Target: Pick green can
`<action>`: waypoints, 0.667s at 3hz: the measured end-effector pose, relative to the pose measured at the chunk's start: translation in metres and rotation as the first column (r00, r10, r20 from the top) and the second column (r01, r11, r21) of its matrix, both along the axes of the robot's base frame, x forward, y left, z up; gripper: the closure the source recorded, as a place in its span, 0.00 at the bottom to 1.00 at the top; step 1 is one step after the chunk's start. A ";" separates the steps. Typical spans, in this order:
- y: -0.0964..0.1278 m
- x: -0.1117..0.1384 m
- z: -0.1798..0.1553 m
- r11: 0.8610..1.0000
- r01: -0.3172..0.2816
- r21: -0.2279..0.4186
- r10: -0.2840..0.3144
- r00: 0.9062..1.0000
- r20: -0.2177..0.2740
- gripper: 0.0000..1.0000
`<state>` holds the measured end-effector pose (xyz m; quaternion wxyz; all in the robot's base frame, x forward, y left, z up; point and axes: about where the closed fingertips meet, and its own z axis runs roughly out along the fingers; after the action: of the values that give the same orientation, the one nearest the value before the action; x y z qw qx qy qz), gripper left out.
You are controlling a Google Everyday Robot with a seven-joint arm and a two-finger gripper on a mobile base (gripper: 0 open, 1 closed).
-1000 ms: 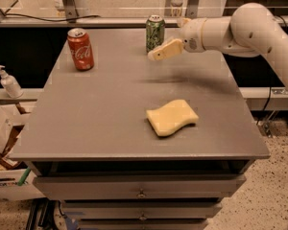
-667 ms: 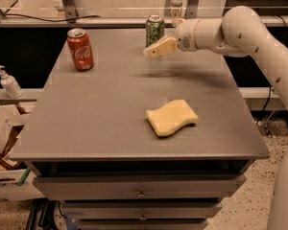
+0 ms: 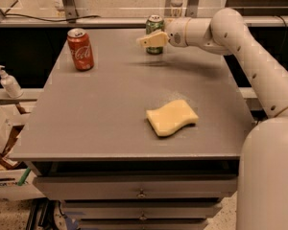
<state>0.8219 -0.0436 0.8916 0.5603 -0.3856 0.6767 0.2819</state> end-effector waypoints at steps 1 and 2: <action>0.007 0.009 0.005 1.000 -0.006 0.022 0.006 1.000 0.000 0.41; 0.008 0.007 0.022 1.000 -0.006 -0.006 0.006 1.000 0.018 0.64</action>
Offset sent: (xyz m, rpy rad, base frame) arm 0.0015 0.0022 0.0518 -0.0485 -0.0528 -0.0041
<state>0.8288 -0.0354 0.9132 0.5644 -0.3919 0.6713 0.2780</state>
